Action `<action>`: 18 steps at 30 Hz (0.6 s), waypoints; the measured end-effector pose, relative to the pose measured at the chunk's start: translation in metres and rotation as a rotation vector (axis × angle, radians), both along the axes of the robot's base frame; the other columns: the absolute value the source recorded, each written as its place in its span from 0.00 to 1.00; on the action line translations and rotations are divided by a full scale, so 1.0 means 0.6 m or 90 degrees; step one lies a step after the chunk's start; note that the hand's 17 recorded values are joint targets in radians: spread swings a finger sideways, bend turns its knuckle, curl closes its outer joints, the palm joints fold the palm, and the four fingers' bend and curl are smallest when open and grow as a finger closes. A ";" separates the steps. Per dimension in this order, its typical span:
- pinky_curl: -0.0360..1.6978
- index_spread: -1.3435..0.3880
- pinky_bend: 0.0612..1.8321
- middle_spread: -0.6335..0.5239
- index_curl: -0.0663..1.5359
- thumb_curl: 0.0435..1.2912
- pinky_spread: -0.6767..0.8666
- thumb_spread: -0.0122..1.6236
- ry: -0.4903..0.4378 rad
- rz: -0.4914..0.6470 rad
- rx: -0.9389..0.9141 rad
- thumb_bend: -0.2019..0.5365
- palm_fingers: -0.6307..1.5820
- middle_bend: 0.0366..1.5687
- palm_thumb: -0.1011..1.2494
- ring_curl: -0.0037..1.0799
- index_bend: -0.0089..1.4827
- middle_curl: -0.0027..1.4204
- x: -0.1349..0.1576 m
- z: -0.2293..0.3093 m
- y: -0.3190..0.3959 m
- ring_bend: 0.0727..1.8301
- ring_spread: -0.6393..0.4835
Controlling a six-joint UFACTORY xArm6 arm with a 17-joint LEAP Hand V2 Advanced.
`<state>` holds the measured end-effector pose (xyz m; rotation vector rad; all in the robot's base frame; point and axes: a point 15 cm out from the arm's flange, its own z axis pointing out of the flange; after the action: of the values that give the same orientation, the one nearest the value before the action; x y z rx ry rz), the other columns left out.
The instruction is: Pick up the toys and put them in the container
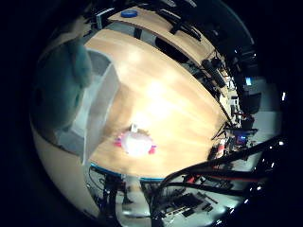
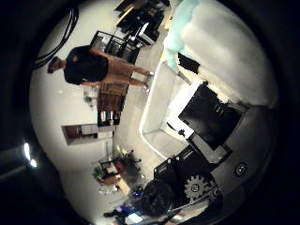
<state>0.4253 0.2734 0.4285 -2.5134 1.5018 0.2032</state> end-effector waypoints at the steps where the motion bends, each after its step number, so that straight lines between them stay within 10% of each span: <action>1: 0.27 0.44 0.64 0.19 0.54 0.27 0.08 0.63 -0.003 0.010 0.001 0.26 0.81 0.49 0.95 0.46 0.13 0.50 -0.006 0.001 0.013 0.65 0.27; 18: 0.27 0.44 0.62 0.20 0.55 0.27 0.06 0.64 -0.005 0.074 -0.002 0.26 0.80 0.48 0.96 0.46 0.12 0.50 -0.061 -0.002 0.092 0.65 0.27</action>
<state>0.3887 0.3288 0.4270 -2.6030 1.3550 0.2090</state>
